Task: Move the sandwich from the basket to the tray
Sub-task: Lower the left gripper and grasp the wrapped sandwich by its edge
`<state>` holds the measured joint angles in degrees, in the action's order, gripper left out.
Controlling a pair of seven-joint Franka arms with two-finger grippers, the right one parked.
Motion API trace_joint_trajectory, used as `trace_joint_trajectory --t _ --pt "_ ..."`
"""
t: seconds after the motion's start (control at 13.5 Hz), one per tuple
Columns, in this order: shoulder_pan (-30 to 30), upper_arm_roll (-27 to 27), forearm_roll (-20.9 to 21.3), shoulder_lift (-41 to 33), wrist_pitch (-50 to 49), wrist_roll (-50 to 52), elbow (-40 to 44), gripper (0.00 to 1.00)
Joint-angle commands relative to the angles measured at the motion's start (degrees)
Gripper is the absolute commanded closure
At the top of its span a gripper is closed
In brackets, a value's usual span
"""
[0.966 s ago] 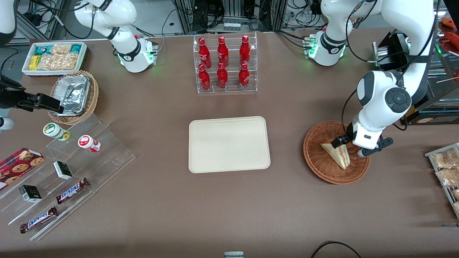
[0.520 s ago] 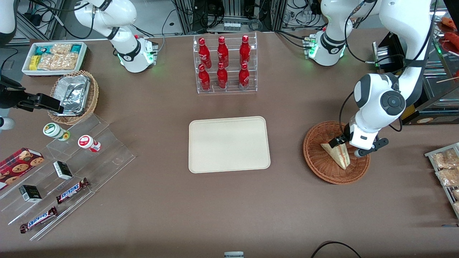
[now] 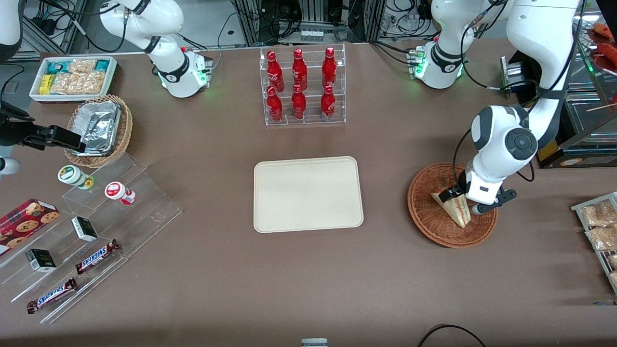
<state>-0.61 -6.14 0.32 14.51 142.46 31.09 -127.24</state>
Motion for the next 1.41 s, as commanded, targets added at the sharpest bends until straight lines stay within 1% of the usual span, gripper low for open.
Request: trace_joint_trajectory --t 0.0,0.07,0.15,0.45,0.67,0.89,0.97,1.11,1.34 --pt "-0.18 -0.01 0.65 -0.01 1.24 1.34 -0.46 0.59" --pt "-0.18 -0.01 0.65 -0.10 1.24 1.26 -0.46 0.86" --pt "-0.09 -0.01 0.65 -0.19 1.15 1.17 -0.46 1.00" --pt "-0.01 0.07 0.65 -1.24 0.36 1.17 -0.46 1.00" --pt "-0.09 -0.01 0.65 -5.09 -5.42 1.08 1.11 1.00" --pt "-0.44 -0.45 0.73 -6.77 -17.36 0.91 9.00 1.00" --pt "-0.62 -0.63 1.08 -7.04 -19.83 0.82 11.38 1.00" --pt "-2.55 -1.94 1.26 -6.61 -24.84 0.73 17.35 1.00" --pt "-8.42 -2.39 1.18 -3.71 -31.00 1.25 27.45 1.00"
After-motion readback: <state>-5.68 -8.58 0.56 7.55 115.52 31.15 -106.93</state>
